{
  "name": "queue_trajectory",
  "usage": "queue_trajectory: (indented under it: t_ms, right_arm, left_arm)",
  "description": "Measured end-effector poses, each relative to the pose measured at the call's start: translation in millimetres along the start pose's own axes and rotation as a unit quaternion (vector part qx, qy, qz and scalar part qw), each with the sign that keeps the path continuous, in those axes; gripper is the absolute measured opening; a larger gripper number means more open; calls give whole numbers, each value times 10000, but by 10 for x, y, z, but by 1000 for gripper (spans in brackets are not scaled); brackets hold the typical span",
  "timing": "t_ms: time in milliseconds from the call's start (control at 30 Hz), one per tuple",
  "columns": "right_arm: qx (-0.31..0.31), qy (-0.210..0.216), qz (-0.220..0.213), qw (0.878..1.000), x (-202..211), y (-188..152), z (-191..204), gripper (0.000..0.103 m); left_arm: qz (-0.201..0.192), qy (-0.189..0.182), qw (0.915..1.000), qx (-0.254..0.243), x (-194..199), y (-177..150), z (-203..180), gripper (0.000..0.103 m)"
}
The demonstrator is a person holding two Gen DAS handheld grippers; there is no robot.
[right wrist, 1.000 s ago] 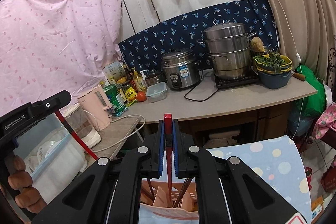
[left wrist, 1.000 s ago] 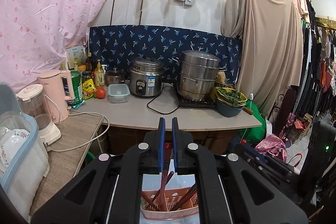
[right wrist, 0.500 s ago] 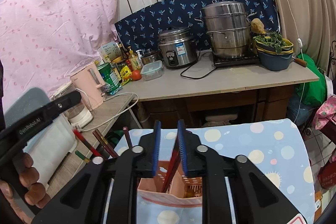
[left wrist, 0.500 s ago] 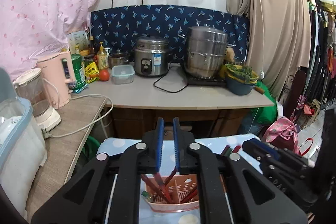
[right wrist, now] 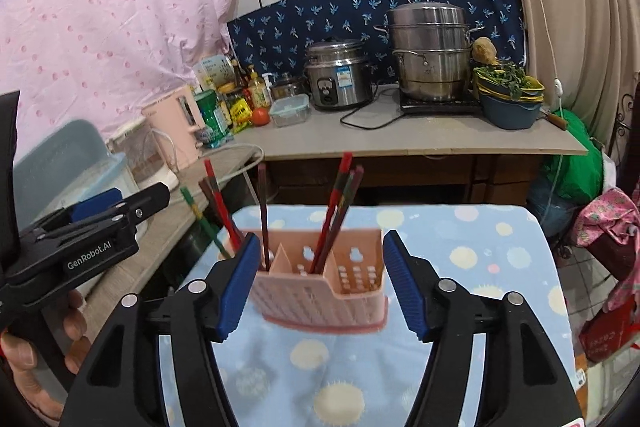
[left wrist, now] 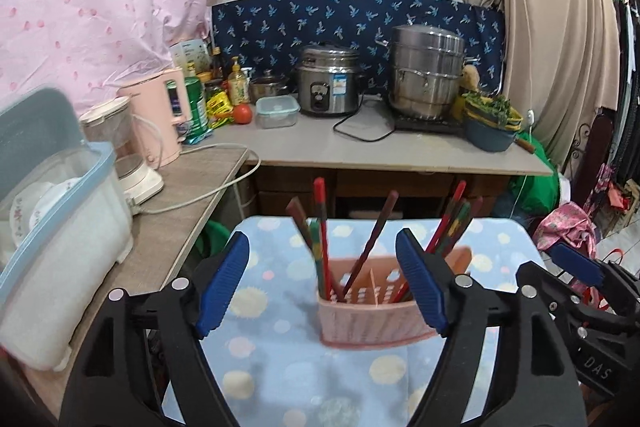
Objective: Organize utensils
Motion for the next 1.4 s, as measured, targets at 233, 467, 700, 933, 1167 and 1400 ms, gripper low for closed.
queue_trajectory:
  t_ms: [233,467,700,933,1167,1400]
  right_arm:
    - [70,-287,255,9992,149,-407,172,74]
    - [-117,-482,192,9986,356,-722,185,84]
    - [-358,-442,312,9979,413,-927,166,85]
    - [-167,-588,364,9975,423,-1079,254,87]
    - [-78,-750,363,9965,434,-1140,250,97]
    - [22,-965,367,9947,417,-1168,205,97]
  left_arm:
    - [270,86,9993,-226,183,-409,24,79]
    - [304,242,9987,-340,384,-766,73,82]
    - [314,359,9980,-423,505,-1028,100,87]
    - [473,344,9973,-434,521,-1242,118,89]
    - [654,371,9966,-343,462,-1374,162,92]
    - [759,354,9961,-291,390,-1447,183,93]
Point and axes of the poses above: each gripper's, at about its wrist camera, not at the fingertips, and x roughly against the way its jaws point, z to its left, y to its top, the point moved 6 cm from there along -x, roughly the way its jaws point, and after that the axes turned 14 degrees about y, right-handed, at the moved point
